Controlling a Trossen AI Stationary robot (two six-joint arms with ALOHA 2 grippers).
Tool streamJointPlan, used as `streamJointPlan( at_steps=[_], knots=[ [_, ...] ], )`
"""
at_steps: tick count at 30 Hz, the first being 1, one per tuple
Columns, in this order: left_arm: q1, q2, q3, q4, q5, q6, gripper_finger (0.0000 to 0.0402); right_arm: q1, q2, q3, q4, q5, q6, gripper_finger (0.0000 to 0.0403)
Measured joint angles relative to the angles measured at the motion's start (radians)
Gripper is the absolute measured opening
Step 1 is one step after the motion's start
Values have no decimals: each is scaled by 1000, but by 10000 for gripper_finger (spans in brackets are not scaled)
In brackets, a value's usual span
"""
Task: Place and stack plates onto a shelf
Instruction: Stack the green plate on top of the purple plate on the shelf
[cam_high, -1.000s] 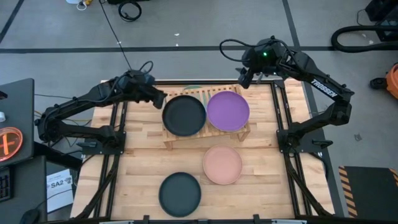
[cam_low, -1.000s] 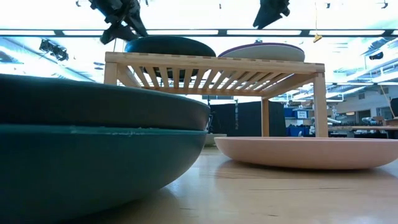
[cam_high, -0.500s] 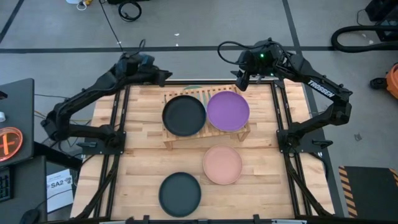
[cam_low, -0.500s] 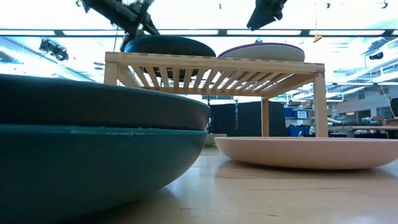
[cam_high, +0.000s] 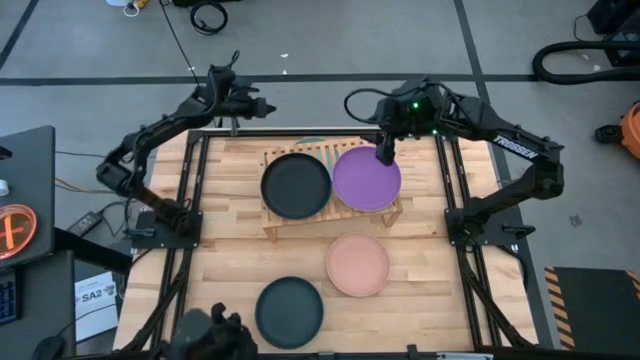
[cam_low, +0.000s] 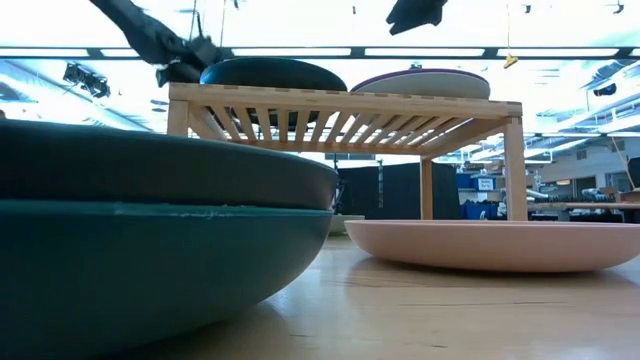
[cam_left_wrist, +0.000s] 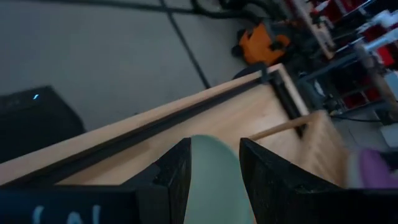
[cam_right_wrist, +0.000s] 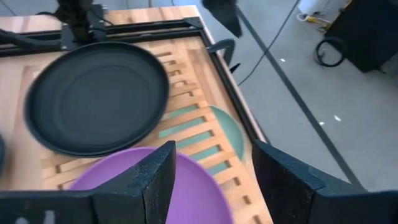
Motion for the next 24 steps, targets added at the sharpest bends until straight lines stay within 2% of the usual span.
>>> streamJointPlan(
  at_steps=[9,18,24],
  knots=[
    [33,163,0,-43,28,100,142,77,39,-6,5,0,48,217],
    [4,249,-1,-75,58,132,142,161,50,-193,255,-2,49,217],
    [-36,264,-2,-99,56,180,142,209,50,-327,440,-2,48,217]
  ],
)
